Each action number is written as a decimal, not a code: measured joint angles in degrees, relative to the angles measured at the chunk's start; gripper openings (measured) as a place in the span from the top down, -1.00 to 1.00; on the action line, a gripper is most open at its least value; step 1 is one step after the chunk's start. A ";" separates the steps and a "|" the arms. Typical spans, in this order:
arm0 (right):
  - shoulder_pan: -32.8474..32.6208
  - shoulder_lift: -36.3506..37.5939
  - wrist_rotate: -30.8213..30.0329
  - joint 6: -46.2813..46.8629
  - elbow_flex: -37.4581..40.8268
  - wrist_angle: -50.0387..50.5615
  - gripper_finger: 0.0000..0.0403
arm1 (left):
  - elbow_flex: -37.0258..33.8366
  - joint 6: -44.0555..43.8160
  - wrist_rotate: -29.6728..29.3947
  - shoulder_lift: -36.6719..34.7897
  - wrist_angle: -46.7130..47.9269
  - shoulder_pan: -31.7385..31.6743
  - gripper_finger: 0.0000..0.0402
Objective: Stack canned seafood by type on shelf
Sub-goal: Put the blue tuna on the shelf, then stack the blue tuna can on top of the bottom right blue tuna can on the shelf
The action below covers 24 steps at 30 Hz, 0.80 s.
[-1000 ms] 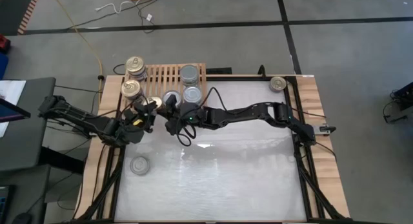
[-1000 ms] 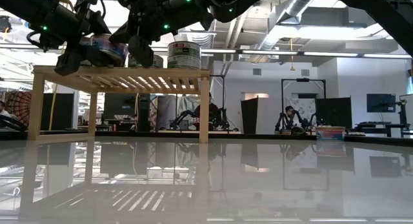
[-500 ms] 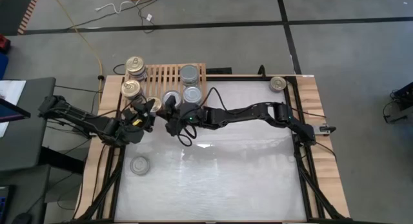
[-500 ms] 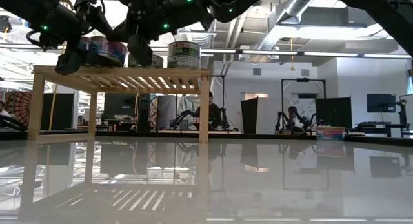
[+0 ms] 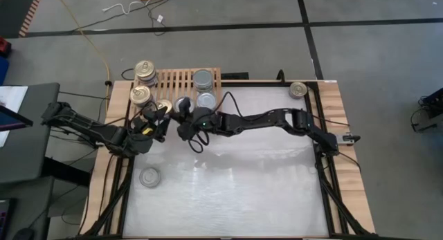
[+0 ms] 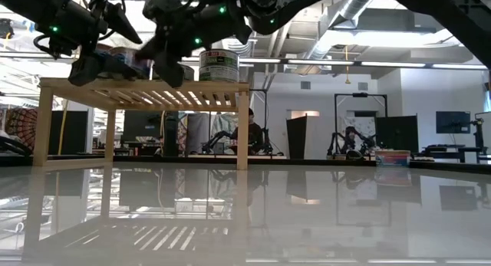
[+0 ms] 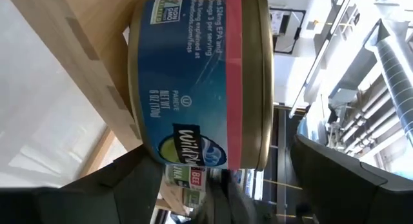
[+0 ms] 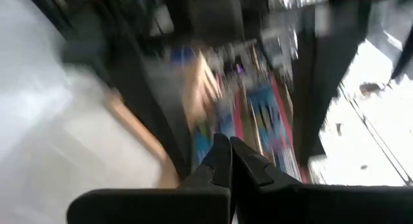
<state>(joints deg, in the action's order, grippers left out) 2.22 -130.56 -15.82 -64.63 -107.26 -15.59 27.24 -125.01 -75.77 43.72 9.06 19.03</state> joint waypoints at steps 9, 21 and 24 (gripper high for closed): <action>0.25 0.00 1.55 0.17 0.00 0.11 0.90 | 0.00 -1.10 0.83 0.00 0.07 2.21 -0.59; -1.61 0.00 1.23 0.14 0.00 -0.06 0.90 | 0.00 -1.56 0.15 0.00 -1.56 6.78 -0.59; -2.61 0.05 0.27 0.16 0.00 0.95 0.90 | 0.00 -1.14 3.27 0.00 -2.24 8.04 -0.59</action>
<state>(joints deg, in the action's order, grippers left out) -0.39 -130.52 -15.55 -64.47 -107.26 -14.65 27.24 -126.15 -72.50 43.72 6.82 27.06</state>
